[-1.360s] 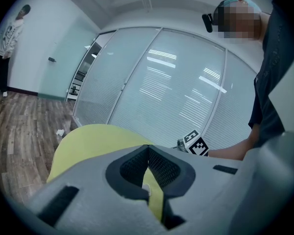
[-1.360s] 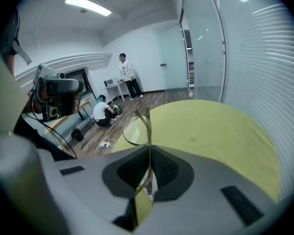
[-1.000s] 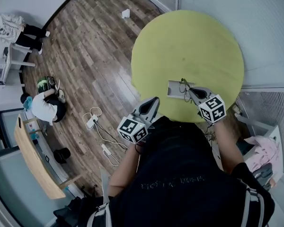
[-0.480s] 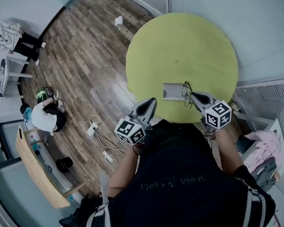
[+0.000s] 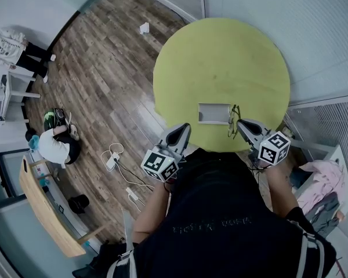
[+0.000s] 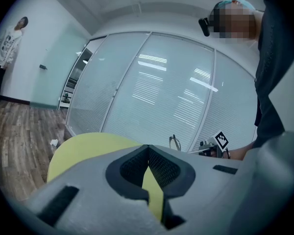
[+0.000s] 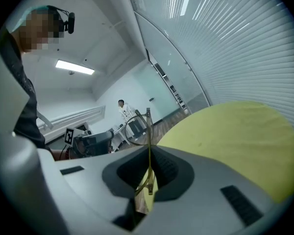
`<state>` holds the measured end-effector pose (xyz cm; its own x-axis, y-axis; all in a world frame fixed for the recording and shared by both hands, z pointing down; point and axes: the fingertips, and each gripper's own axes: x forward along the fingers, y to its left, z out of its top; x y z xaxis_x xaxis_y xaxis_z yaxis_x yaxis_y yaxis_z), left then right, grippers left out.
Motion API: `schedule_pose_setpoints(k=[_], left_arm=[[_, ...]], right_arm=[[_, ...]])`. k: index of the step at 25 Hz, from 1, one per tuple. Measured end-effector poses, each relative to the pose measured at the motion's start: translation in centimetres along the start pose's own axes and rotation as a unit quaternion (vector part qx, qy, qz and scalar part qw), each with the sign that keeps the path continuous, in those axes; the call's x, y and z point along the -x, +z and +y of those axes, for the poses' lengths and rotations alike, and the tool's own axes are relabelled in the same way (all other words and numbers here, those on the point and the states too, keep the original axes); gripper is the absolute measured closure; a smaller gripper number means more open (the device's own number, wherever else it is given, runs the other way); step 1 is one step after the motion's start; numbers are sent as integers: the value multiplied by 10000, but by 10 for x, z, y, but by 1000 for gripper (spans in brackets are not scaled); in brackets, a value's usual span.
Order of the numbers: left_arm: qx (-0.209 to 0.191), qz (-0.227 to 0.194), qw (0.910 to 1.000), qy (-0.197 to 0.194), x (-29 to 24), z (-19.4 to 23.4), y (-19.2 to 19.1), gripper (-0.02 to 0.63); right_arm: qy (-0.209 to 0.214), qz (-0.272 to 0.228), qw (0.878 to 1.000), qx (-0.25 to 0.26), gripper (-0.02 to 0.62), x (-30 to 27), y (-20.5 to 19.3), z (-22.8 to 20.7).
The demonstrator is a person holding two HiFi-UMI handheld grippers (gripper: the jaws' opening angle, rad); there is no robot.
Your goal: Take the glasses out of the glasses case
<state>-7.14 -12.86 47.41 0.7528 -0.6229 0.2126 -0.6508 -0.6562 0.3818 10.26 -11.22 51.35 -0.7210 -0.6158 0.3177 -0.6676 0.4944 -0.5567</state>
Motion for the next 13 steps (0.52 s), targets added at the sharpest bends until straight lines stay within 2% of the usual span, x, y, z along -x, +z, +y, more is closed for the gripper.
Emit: schedule_pose_setpoints(k=[13], left_arm=[[134, -63, 9999, -44, 1, -8, -1, 589]], right_arm=[[477, -634, 9961, -375, 560, 21, 16, 10]])
